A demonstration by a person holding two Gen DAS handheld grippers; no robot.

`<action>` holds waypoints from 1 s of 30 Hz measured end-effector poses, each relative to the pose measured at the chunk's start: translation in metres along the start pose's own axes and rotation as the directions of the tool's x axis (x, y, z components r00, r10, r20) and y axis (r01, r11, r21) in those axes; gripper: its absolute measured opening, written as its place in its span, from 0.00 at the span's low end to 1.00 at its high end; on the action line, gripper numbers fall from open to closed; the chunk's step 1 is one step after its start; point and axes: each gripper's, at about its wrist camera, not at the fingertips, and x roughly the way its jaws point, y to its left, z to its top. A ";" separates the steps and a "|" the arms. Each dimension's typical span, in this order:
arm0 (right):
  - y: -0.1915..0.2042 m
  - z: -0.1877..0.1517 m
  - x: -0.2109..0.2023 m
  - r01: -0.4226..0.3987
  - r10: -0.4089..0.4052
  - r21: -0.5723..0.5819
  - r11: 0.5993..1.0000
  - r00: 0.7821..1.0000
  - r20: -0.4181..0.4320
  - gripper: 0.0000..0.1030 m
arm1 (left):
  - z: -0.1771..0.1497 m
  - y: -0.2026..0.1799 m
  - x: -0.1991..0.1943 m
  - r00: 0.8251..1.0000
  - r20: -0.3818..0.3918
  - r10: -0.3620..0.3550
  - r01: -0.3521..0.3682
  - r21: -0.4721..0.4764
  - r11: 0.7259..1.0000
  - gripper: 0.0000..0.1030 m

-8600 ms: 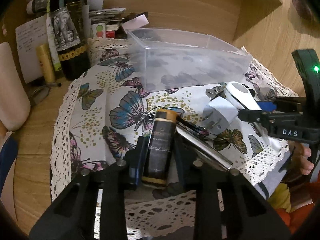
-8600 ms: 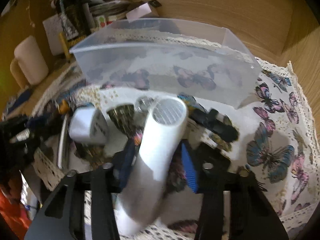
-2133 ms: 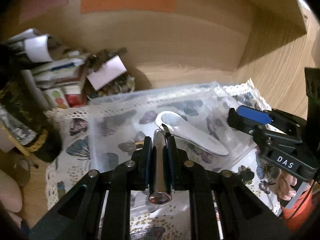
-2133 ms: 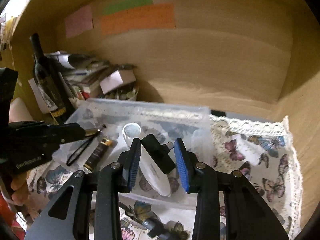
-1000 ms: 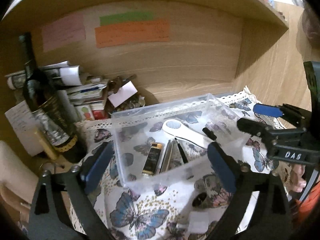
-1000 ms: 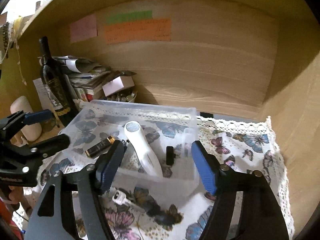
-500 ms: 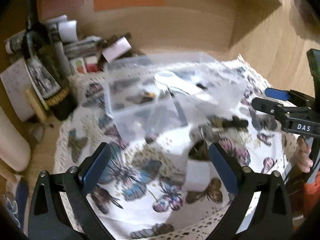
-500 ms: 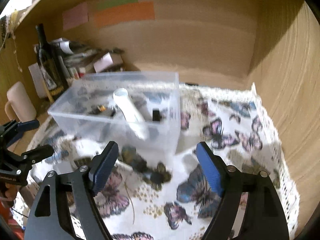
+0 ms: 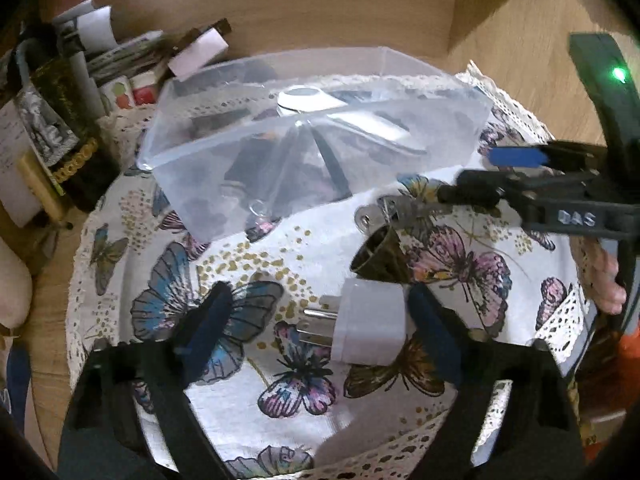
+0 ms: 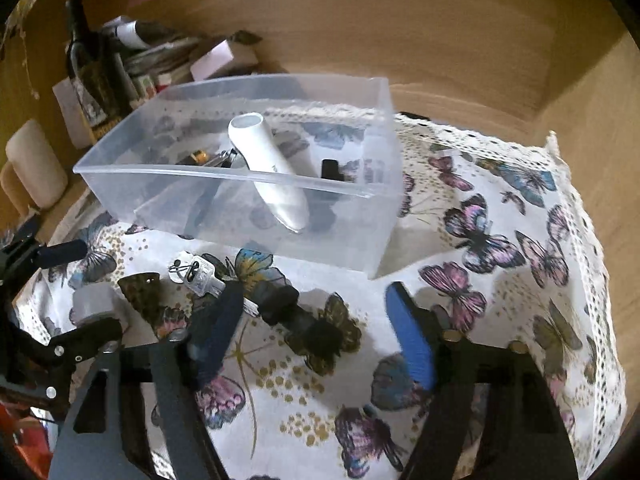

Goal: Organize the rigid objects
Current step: 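Grasp the white plug adapter with the left tool while the right tool grasps another black clip, then place the adapter and clip into the clear box and open both tools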

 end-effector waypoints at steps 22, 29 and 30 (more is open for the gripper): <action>0.007 -0.009 -0.024 -0.013 0.013 -0.002 1.000 0.998 0.067 0.21 | 0.004 0.016 -0.042 0.989 0.138 0.060 -0.055 -0.040 0.998 0.45; 0.001 0.000 -0.066 0.005 -0.011 0.034 0.999 0.984 0.178 0.21 | 0.025 0.027 -0.080 0.960 0.265 0.090 -0.072 -0.077 0.994 0.45; 0.001 0.002 -0.071 0.004 -0.012 0.039 0.999 0.981 0.194 0.21 | 0.028 0.029 -0.083 0.956 0.279 0.091 -0.070 -0.084 0.994 0.45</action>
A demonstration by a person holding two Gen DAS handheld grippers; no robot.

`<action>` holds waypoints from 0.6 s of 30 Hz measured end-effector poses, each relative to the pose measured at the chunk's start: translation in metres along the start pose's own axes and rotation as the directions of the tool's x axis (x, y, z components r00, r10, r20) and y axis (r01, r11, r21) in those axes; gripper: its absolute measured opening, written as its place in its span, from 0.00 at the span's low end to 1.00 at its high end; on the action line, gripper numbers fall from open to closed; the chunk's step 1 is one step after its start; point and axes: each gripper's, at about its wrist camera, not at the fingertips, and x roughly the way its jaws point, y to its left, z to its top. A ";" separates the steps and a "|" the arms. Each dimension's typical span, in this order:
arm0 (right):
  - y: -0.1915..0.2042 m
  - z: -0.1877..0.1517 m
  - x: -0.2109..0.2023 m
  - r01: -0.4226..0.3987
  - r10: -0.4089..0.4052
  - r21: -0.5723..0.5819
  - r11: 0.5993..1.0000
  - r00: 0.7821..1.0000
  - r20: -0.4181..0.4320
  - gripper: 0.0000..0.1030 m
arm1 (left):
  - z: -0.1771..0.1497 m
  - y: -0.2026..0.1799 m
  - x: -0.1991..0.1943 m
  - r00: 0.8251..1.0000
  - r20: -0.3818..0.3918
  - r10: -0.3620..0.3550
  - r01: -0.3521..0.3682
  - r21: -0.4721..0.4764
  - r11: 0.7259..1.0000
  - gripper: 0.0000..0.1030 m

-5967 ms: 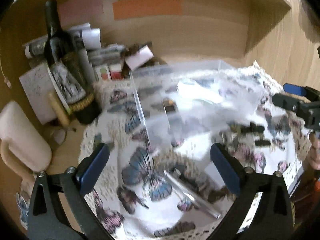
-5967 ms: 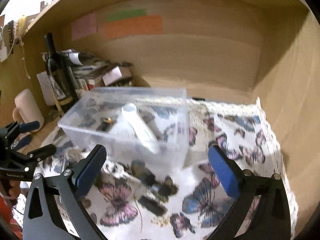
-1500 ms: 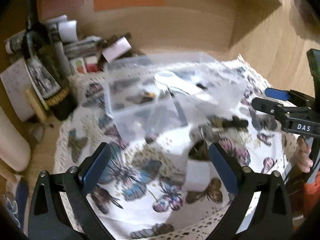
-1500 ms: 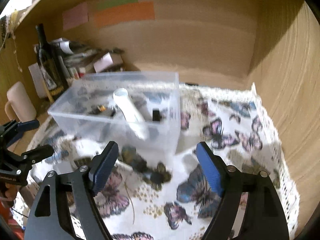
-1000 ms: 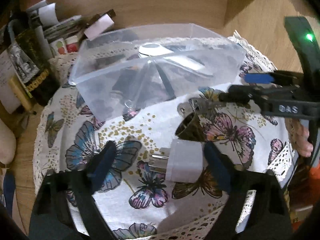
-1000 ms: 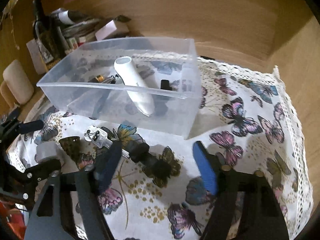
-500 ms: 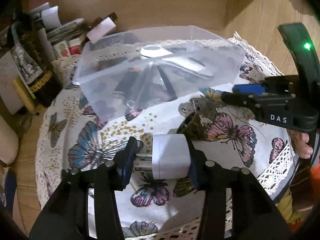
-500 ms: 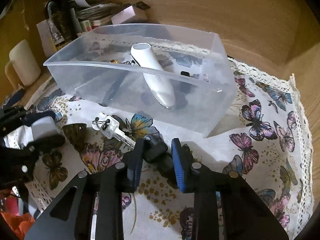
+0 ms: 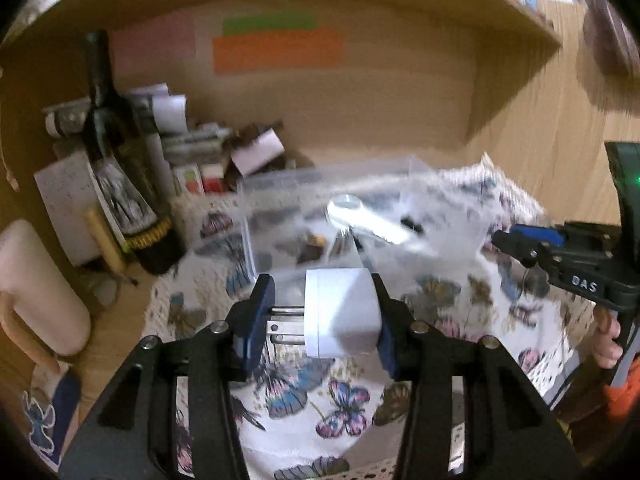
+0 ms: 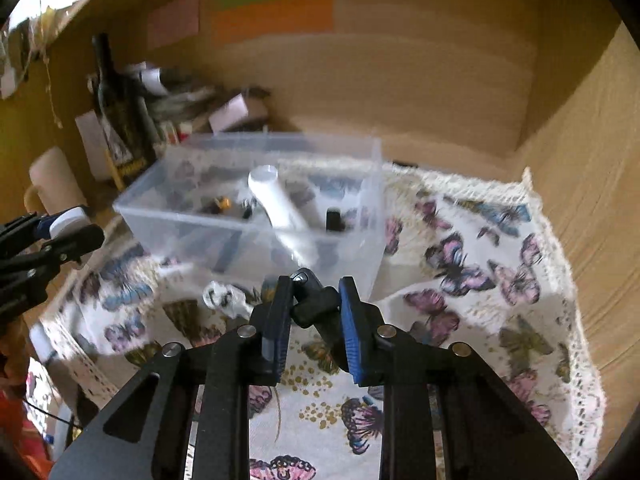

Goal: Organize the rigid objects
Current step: 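Place the adapter and clip into the clear box and open both tools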

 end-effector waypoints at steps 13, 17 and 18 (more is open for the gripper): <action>0.005 0.060 -0.041 -0.017 0.014 0.010 1.000 0.981 0.193 0.21 | 0.053 0.016 -0.009 0.993 0.117 0.011 -0.008 -0.025 1.000 0.45; 0.009 0.073 -0.024 -0.021 0.021 -0.005 1.000 0.981 0.190 0.21 | 0.060 0.017 0.010 0.995 0.099 0.009 -0.007 -0.019 1.000 0.45; 0.010 0.074 -0.018 -0.027 0.028 -0.007 1.000 0.983 0.182 0.21 | 0.061 0.017 0.017 0.996 0.085 0.003 -0.002 -0.018 1.000 0.45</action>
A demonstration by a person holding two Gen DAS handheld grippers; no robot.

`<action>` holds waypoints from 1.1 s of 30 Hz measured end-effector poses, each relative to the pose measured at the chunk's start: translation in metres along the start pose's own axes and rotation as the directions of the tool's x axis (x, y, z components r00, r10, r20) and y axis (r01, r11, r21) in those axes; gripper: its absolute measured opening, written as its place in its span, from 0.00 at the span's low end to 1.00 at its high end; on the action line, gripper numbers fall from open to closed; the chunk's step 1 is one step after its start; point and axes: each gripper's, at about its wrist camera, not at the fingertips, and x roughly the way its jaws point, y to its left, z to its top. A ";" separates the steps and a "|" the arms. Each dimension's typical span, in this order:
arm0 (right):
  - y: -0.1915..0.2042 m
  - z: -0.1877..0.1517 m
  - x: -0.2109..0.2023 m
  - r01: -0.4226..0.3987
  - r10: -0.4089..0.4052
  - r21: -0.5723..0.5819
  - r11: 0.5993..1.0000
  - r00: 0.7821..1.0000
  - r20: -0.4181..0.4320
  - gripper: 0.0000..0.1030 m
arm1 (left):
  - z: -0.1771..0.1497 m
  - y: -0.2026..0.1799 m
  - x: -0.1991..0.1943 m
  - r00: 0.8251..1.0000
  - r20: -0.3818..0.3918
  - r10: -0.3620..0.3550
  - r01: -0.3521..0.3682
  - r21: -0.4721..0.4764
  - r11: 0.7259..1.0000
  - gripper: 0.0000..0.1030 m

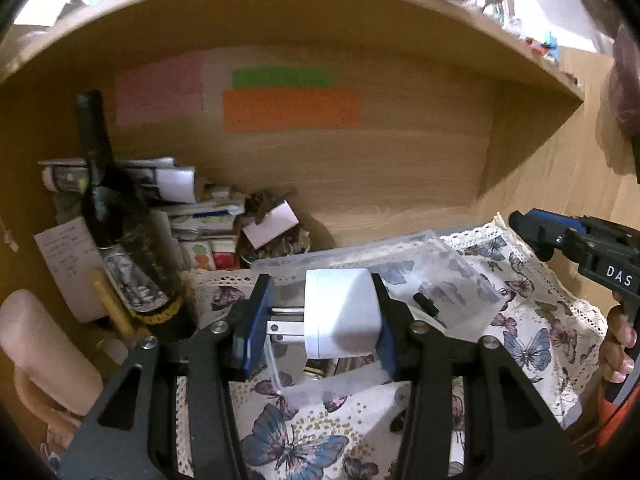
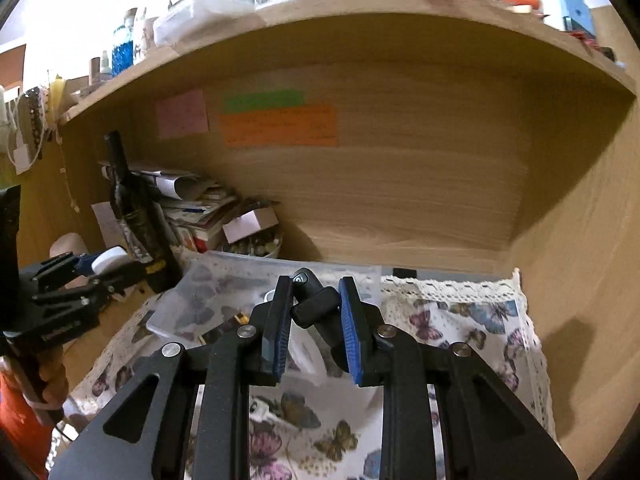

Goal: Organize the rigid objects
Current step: 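Place the adapter and clip into the clear box and open both tools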

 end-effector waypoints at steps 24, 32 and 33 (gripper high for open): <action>0.018 -0.040 0.127 -0.099 0.089 -0.014 0.995 0.943 -0.320 0.21 | -0.025 -0.015 0.100 0.973 -0.231 -0.020 0.038 0.074 0.997 0.45; 0.015 -0.037 0.107 -0.096 0.090 -0.006 0.995 0.952 -0.293 0.31 | -0.019 -0.015 0.073 0.981 -0.192 -0.030 0.042 0.057 0.997 0.49; 0.014 -0.036 0.100 -0.091 0.085 -0.008 0.996 0.957 -0.278 0.32 | -0.018 -0.015 0.069 0.982 -0.185 -0.031 0.041 0.055 0.998 0.54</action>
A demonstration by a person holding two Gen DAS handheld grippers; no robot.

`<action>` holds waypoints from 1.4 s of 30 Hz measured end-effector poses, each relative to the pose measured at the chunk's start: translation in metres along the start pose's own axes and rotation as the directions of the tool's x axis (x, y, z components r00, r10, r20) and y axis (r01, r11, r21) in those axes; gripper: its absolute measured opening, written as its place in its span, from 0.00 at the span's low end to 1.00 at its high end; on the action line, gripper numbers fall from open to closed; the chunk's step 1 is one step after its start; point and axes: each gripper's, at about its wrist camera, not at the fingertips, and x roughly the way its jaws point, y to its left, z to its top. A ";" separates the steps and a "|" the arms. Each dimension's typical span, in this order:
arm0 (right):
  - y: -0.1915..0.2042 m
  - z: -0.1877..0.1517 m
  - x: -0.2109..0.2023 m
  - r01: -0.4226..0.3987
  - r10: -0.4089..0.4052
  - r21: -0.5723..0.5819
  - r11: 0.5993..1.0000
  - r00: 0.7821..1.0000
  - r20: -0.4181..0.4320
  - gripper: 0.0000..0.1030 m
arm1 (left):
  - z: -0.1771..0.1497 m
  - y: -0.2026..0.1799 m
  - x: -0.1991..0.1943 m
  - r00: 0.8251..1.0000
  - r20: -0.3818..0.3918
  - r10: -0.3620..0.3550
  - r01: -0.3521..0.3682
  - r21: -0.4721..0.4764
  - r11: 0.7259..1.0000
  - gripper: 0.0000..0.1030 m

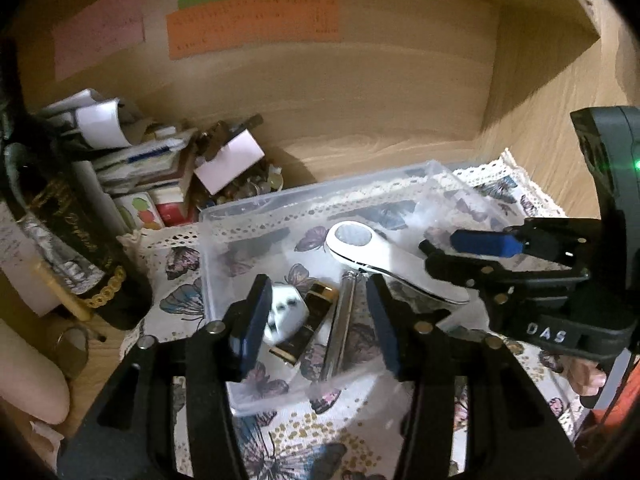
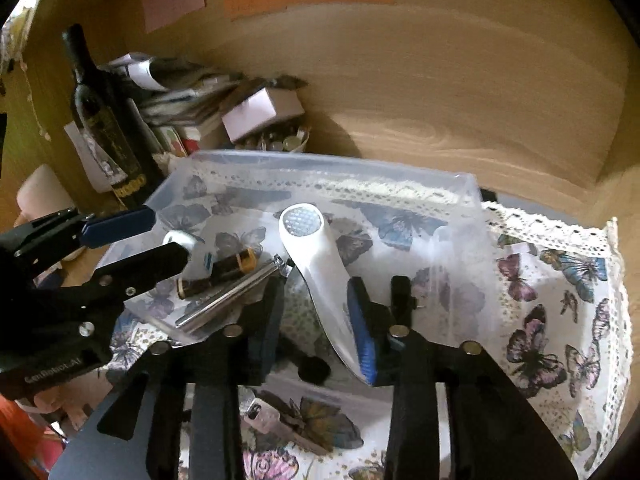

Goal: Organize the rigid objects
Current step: 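Place the adapter and clip into the clear box and open both tools, then grasp the dark metal cup with the left tool while the right tool grasps the keys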

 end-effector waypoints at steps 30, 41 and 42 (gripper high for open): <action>-0.017 -0.075 -0.038 0.045 -0.045 0.007 0.999 0.999 -0.013 0.61 | -0.078 -0.055 0.029 0.963 -0.255 -0.086 0.095 0.024 0.995 0.56; 0.010 -0.075 0.002 -0.003 -0.001 -0.031 1.000 0.992 -0.124 0.65 | -0.080 -0.026 0.010 0.973 -0.207 -0.105 0.103 -0.021 0.994 0.31; 0.014 -0.074 0.005 -0.004 0.000 -0.032 0.999 0.991 -0.131 0.65 | -0.080 -0.021 0.006 0.976 -0.194 -0.099 0.096 -0.022 0.995 0.31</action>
